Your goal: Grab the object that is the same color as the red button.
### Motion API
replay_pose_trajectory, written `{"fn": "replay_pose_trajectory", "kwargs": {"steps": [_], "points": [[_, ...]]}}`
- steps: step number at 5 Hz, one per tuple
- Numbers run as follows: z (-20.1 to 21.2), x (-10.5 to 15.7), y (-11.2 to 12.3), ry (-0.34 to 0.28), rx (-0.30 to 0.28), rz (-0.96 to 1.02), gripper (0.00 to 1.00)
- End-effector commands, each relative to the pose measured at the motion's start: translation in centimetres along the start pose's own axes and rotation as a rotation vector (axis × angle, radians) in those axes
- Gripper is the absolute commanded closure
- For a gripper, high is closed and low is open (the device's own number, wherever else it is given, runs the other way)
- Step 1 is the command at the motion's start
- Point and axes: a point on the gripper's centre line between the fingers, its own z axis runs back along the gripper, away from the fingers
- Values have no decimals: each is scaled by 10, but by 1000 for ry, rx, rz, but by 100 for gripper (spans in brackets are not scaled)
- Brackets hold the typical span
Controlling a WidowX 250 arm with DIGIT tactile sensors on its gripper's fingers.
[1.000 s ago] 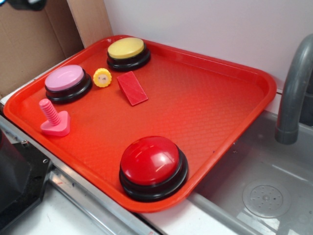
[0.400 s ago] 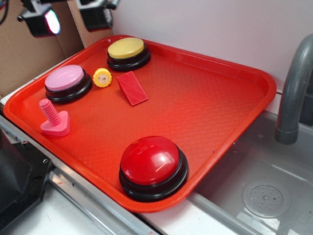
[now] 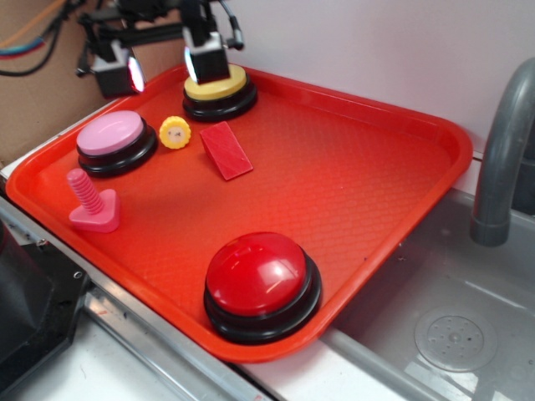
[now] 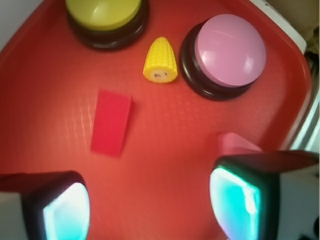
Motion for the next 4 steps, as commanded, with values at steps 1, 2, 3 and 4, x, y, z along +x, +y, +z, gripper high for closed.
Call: {"fn": "replay_pose_trajectory", "kwargs": {"steps": [1,2,3,4], "points": [[-35,27,-5,-90,9,182,0],[-52,31,-10,-102,51,184,0],[-63,36,-9,-86,69,195,0],[-77,35,-14,-109,44,154,0]]}}
